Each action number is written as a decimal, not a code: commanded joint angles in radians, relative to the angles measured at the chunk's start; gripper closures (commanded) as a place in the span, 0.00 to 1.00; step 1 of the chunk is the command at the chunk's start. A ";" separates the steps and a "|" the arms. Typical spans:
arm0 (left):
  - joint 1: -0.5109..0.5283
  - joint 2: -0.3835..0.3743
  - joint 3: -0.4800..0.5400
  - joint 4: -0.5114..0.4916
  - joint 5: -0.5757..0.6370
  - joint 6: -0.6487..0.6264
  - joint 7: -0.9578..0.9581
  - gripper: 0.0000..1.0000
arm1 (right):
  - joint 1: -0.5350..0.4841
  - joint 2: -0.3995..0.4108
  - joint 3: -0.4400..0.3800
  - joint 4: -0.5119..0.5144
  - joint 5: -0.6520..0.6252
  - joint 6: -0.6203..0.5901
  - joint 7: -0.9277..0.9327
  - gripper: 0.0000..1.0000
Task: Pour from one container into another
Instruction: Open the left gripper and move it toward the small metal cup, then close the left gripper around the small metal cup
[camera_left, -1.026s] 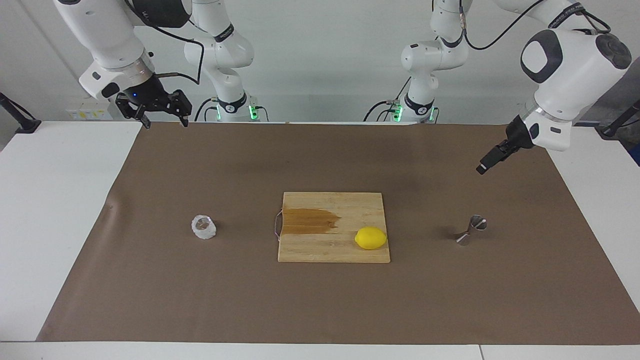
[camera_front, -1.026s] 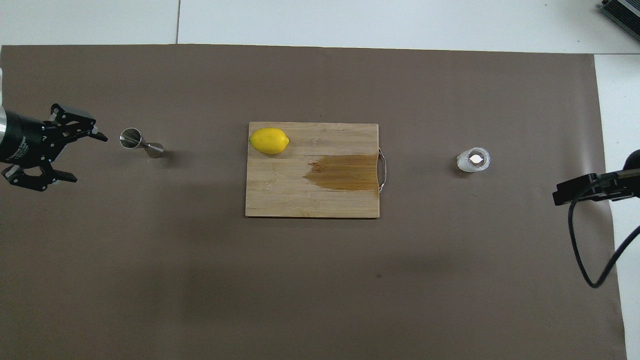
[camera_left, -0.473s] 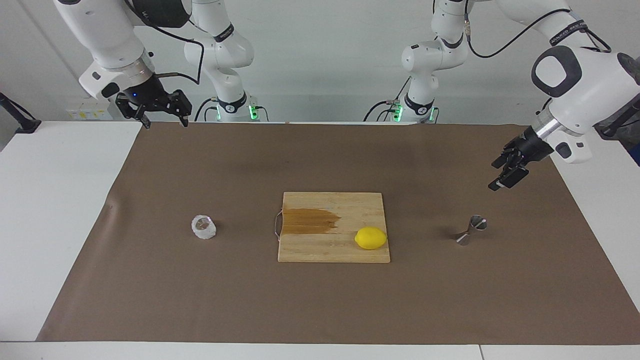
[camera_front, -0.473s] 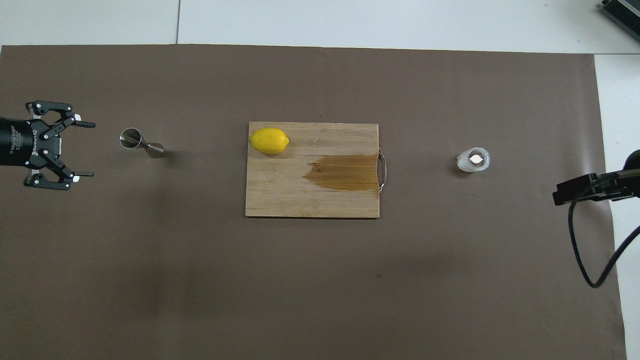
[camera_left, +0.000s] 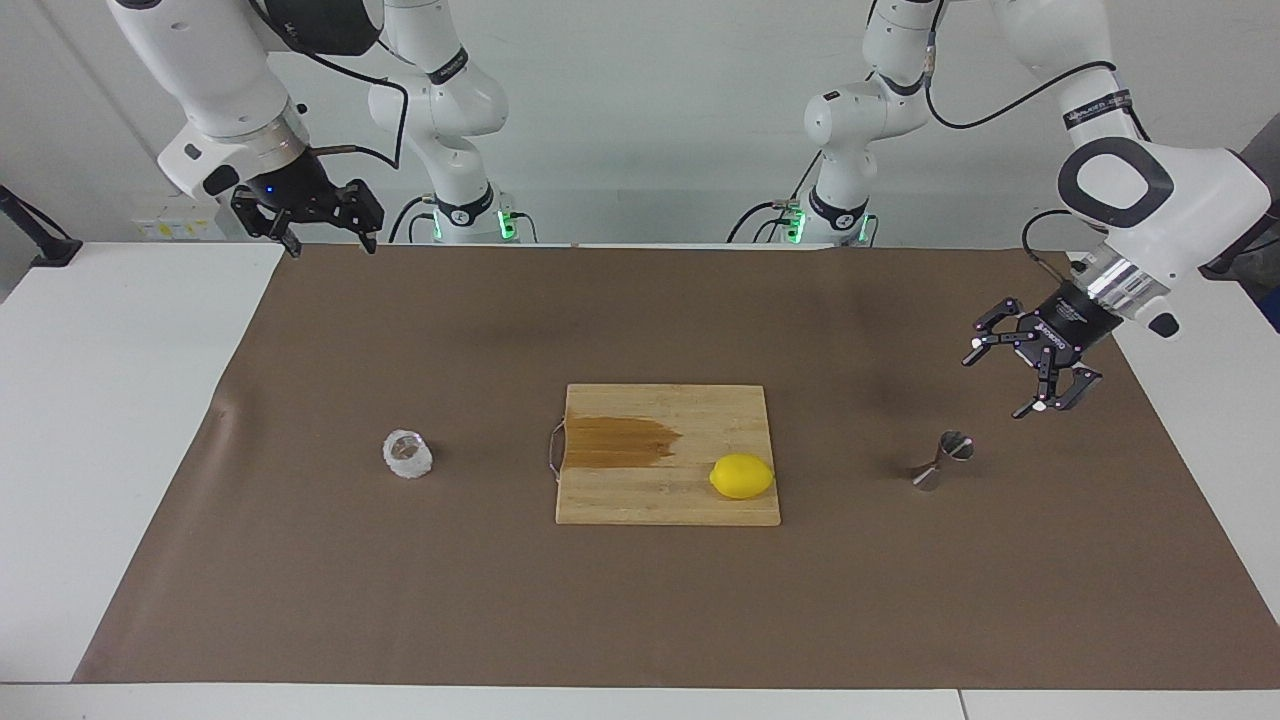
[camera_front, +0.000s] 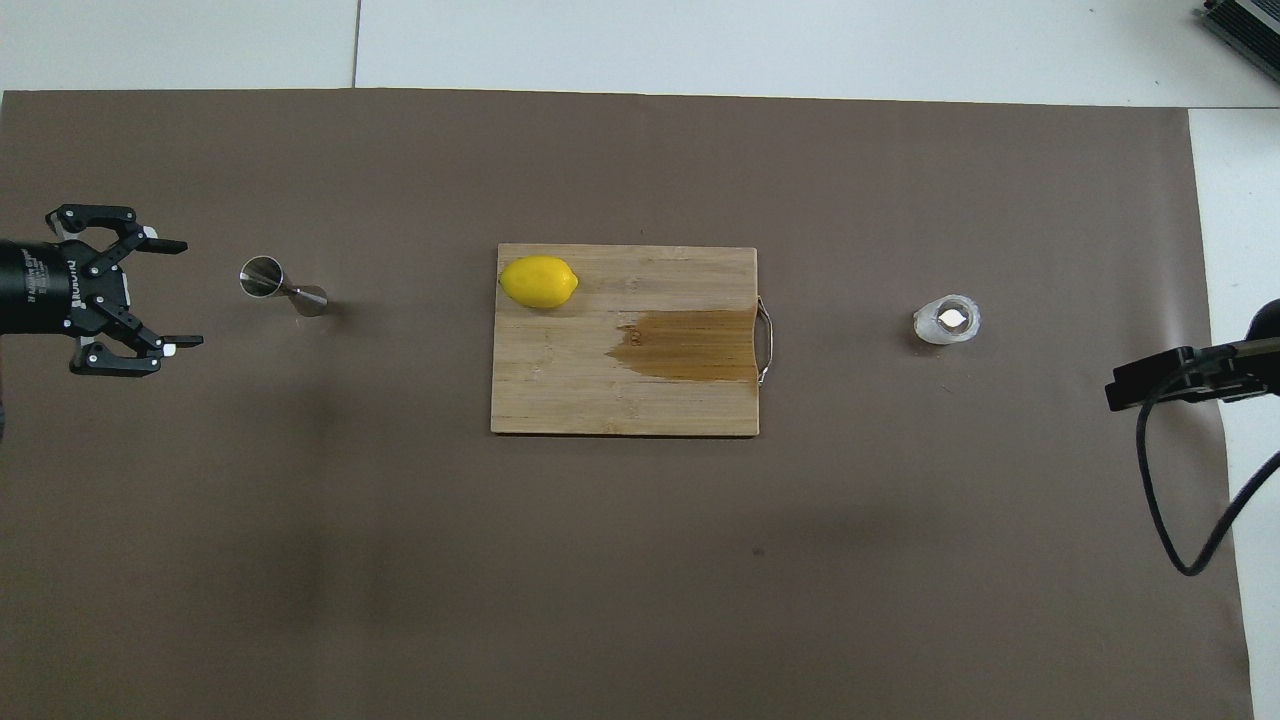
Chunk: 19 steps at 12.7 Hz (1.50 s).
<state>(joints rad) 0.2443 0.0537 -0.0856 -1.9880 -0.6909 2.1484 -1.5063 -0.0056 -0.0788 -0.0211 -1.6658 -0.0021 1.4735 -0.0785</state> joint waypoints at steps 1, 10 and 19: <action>0.015 -0.063 -0.008 -0.124 -0.097 0.097 -0.057 0.00 | -0.008 0.002 0.003 0.008 0.022 -0.004 0.013 0.00; -0.006 -0.057 -0.011 -0.252 -0.438 0.303 0.057 0.00 | -0.008 0.002 0.003 0.008 0.022 -0.004 0.013 0.00; -0.138 0.027 -0.013 -0.267 -0.694 0.563 0.075 0.00 | -0.008 0.002 0.003 0.008 0.022 -0.004 0.013 0.00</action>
<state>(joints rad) 0.1337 0.0518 -0.1061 -2.2680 -1.3377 2.6459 -1.4581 -0.0056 -0.0788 -0.0211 -1.6658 -0.0021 1.4735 -0.0785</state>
